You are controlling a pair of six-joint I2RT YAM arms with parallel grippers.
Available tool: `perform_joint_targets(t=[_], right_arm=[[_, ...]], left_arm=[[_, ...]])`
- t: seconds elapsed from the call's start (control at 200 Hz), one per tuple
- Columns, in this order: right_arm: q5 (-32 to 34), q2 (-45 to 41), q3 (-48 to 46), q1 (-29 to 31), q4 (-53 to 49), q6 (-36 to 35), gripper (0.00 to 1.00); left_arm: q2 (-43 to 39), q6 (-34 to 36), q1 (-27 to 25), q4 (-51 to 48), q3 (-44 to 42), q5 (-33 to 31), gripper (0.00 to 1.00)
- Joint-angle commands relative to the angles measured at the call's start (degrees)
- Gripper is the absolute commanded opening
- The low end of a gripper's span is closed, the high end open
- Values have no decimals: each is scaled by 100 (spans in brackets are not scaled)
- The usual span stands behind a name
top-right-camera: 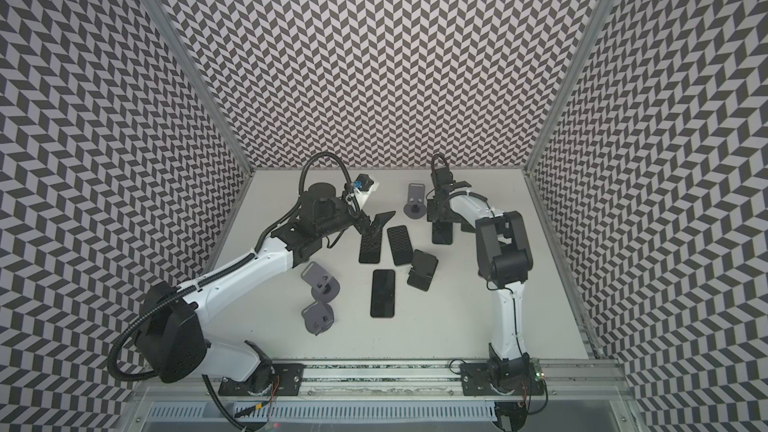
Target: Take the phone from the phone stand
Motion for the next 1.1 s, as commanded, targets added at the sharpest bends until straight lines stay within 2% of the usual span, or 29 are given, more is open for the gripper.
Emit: perform_joint_targets(t=[0.0, 1.096], right_arm=[[20, 199, 160, -41, 81, -44, 59], [196, 165, 116, -48, -38, -84, 79]], left_arm=[[-98, 39, -36, -162, 189, -54, 100], [-418, 196, -36, -245, -13, -116, 100]])
